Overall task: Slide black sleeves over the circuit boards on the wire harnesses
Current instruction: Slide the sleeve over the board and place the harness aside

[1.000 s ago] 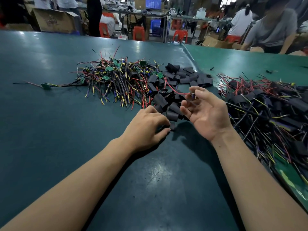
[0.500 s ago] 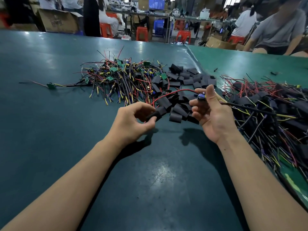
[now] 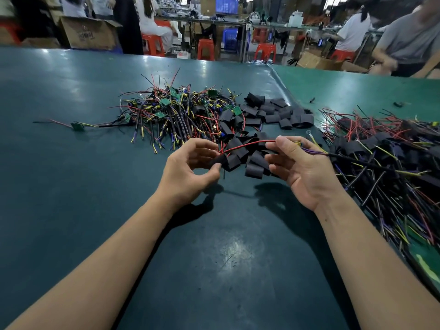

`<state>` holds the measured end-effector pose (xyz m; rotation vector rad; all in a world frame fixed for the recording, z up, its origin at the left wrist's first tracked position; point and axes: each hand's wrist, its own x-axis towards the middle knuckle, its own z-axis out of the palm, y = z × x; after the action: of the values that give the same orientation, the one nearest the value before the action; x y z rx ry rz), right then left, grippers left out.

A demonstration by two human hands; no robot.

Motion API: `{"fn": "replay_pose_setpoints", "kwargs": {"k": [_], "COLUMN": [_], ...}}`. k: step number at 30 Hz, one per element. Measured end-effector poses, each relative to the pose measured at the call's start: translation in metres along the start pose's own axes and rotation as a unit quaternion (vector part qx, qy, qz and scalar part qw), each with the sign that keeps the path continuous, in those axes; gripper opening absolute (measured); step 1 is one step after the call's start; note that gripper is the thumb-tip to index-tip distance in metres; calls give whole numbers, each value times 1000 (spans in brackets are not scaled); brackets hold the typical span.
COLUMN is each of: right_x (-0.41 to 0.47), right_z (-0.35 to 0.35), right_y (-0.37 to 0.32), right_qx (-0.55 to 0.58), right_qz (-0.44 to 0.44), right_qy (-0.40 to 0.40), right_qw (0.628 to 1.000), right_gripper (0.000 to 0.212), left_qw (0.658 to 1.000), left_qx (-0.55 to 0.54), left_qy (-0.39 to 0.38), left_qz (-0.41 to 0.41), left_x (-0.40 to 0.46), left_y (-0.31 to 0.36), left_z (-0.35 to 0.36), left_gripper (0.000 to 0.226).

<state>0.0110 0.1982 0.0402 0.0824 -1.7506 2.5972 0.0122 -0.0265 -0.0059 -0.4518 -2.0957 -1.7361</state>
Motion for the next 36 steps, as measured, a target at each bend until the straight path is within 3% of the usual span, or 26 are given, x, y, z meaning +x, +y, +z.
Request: {"fn": "replay_pose_setpoints", "kwargs": {"k": [2,5,17,22,30,36], "right_x": [2,4,7,8,8,0], "right_z": [0,-2,-5,-7,-5,12], "right_y": [2,5,2,-1,3,14], "right_qx": [29,49,117,143,79,-37], "right_qz": [-5,-10,5,12,31,18], "right_qy": [12,26,35,37,60,16], "right_qw": [999,998,992,989,995,999], "right_gripper": [5,13,15,26,13,21], "left_qw": [1000,998,999,999,998,978], "left_qx": [7,13,4,3,5,149], "left_qy": [17,33,34,27,25,-21], "left_qz": [25,42,25,23,52,143], "left_x": [0,1,-1,0,-1,-6], "left_y": [1,1,2,1,2,8], "left_z": [1,0,-1,0,2,7], "left_gripper": [31,32,37,39,40,36]}}
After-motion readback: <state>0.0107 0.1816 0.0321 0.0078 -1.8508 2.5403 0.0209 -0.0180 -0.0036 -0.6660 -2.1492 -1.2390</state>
